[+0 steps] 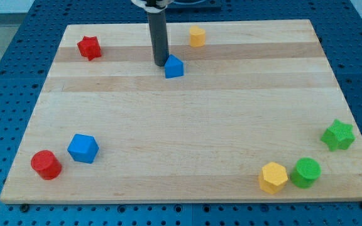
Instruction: Move the blue triangle diagonally towards the yellow heart
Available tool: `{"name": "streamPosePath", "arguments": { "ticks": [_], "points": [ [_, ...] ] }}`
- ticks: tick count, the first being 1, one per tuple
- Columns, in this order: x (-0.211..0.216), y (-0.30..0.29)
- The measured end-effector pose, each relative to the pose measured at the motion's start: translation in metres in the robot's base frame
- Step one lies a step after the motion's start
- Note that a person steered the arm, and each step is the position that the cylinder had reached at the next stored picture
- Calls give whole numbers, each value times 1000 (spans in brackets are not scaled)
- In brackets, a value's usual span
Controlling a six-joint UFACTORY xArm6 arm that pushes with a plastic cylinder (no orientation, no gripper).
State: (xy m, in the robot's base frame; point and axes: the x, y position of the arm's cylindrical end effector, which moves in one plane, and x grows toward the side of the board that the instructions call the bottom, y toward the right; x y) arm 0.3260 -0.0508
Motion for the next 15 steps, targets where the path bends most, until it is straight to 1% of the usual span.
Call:
{"name": "streamPosePath", "arguments": {
  "ticks": [1, 2, 3, 4, 8, 9, 10, 12, 13, 14, 15],
  "points": [
    [1, 37],
    [-8, 85],
    [-13, 105],
    [-13, 95],
    [-13, 13],
    [-10, 1],
    [26, 14],
    [33, 21],
    [26, 58],
    [19, 113],
    [10, 156]
  ]
}}
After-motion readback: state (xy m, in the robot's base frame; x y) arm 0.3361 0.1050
